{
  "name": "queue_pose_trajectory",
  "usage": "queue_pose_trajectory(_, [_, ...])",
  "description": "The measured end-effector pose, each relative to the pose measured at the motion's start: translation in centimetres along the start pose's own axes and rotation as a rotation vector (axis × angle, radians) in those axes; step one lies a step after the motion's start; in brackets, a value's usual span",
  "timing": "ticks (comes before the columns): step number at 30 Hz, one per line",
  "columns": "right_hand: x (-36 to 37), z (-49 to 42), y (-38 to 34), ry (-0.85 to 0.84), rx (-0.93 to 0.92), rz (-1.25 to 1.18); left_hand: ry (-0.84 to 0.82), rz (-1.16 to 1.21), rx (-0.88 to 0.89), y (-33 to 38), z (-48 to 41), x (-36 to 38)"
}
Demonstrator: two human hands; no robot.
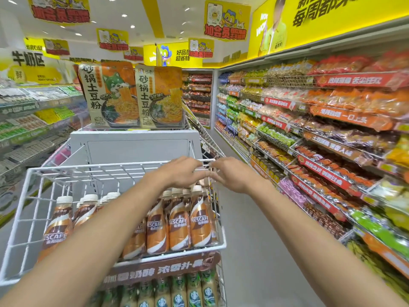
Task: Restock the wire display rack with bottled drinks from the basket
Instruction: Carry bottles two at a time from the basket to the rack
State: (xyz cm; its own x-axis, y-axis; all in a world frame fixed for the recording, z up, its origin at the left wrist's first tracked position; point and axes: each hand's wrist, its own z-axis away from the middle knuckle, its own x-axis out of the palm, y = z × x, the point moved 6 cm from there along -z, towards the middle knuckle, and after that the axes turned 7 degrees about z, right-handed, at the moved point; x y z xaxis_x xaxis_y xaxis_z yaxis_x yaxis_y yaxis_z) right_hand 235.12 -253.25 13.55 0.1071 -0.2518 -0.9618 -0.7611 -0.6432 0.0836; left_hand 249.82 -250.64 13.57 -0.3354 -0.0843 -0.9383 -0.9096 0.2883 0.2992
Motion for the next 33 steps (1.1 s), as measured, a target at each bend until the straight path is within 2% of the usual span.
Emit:
queue_pose_trajectory(2, [0.0, 2.5, 1.7, -0.073, 0.067, 0.048, -0.077, -0.074, 0.037, 1.8, -0.4, 1.5])
queue_pose_trajectory(6, [1.1, 9.7, 6.5, -0.227, 0.263, 0.100, -0.125, -0.103, 0.116, 6.4, -1.1, 5.8])
queue_pose_trajectory(12, [4.1, 25.4, 16.1, -0.351, 0.578, 0.089, -0.270, -0.159, 0.158, 16.7, -1.8, 16.3])
queue_pose_trajectory(16, [4.3, 39.4, 21.8, -0.400, 0.739, 0.084, -0.380, -0.138, 0.192, 26.8, -1.6, 24.3])
queue_pose_trajectory(20, [4.2, 55.2, 26.7, -0.455, 0.896, 0.065, -0.500, -0.091, 0.260, 39.9, 0.1, 32.3])
queue_pose_trajectory(23, [4.4, 66.0, 29.7, -0.524, 0.967, 0.081, -0.542, -0.054, 0.375, 49.5, 2.7, 37.8])
queue_pose_trajectory(26, [7.0, 74.9, 33.6, -0.584, 1.037, 0.056, -0.603, -0.047, 0.450, 56.1, 5.0, 43.4])
queue_pose_trajectory(30, [9.5, 81.2, 34.6, -0.686, 1.076, -0.004, -0.701, -0.061, 0.457, 60.2, 6.5, 50.9])
queue_pose_trajectory(33, [13.2, 83.5, 35.4, -0.719, 1.021, -0.059, -0.766, -0.067, 0.438, 60.6, 6.9, 57.4])
